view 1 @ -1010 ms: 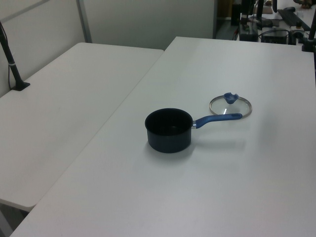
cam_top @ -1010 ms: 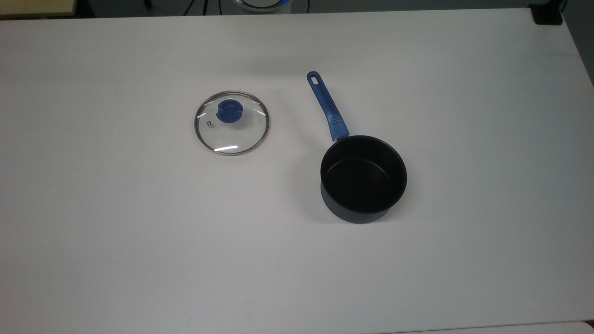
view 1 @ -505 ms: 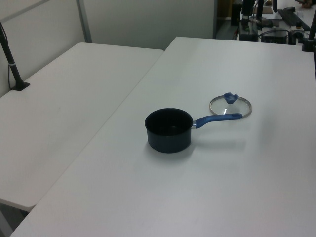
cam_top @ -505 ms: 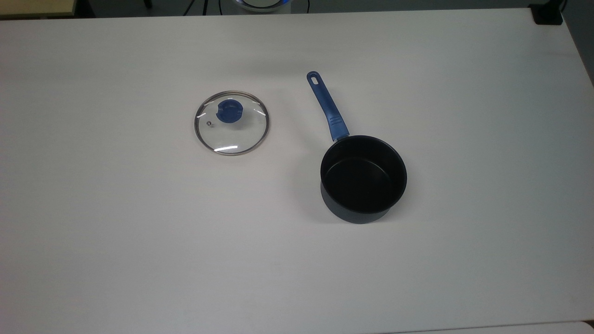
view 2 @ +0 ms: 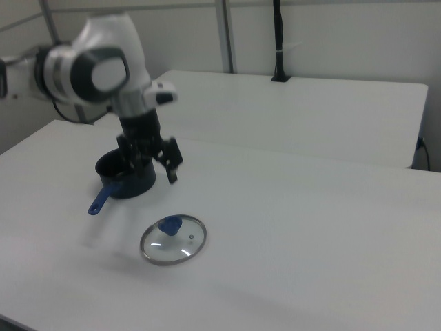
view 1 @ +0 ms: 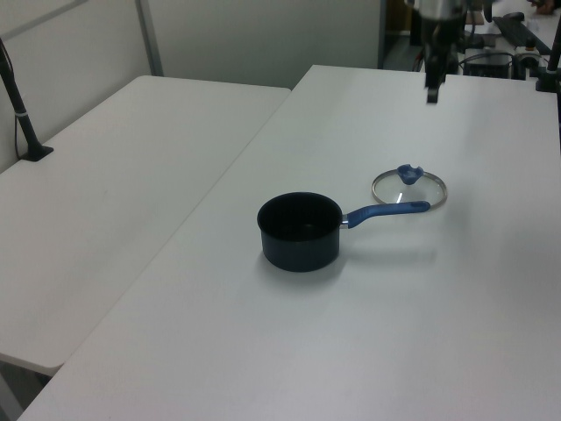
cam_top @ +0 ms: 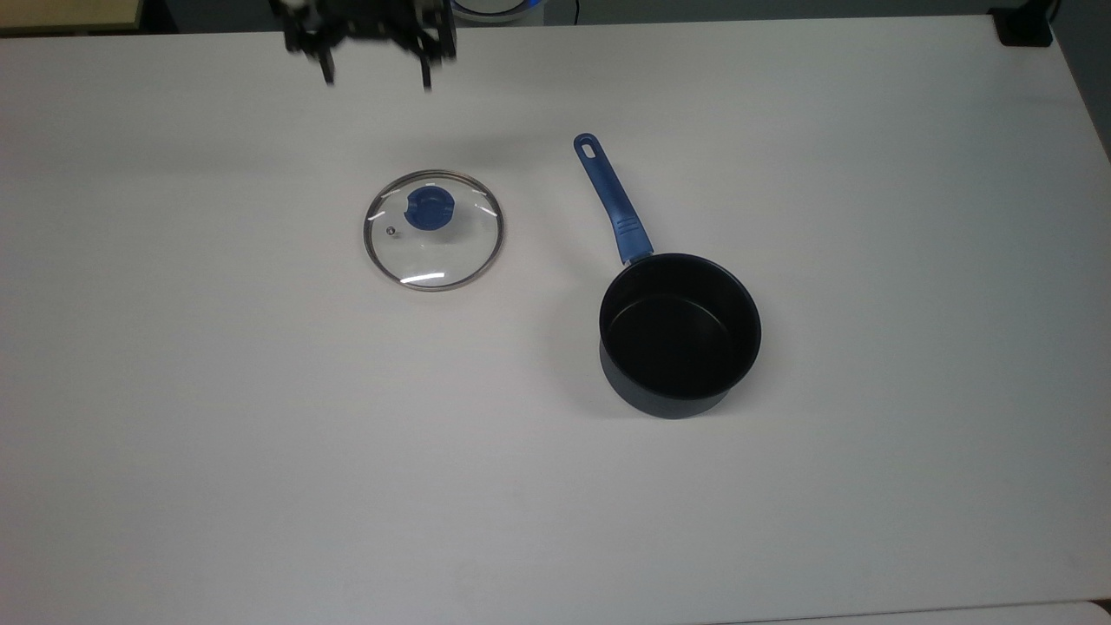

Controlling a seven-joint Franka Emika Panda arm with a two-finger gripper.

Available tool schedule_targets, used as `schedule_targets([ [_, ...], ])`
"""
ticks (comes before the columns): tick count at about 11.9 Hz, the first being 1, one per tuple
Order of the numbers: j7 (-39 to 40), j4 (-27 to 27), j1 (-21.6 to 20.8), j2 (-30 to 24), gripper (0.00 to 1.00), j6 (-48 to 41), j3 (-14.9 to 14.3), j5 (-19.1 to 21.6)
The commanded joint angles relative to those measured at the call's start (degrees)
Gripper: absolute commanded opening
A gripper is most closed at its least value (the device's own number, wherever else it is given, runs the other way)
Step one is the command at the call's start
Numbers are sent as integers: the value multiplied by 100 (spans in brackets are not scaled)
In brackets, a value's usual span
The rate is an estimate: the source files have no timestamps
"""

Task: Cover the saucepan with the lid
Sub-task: 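Lower the gripper onto the blue knob and close on it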

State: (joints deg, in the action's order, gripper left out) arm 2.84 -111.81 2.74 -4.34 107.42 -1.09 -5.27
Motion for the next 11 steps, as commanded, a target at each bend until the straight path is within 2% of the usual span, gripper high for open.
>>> schedule_targets([
  [1, -1055, -790, -54, 361, 100, 1217, 38, -97],
  [4, -1268, -763, -133, 1038, 100, 1894, 47, -53],
  [7, -1304, -755, -177, 1303, 100, 2037, 91, -44],
  [8, -1304, -755, -177, 1373, 95, 2046, 170, -44],
  [9, -1295, -746, -151, 1461, 83, 2054, 170, -44],
  [11, -1251, -754, -142, 1462, 68, 2081, 170, -62],
])
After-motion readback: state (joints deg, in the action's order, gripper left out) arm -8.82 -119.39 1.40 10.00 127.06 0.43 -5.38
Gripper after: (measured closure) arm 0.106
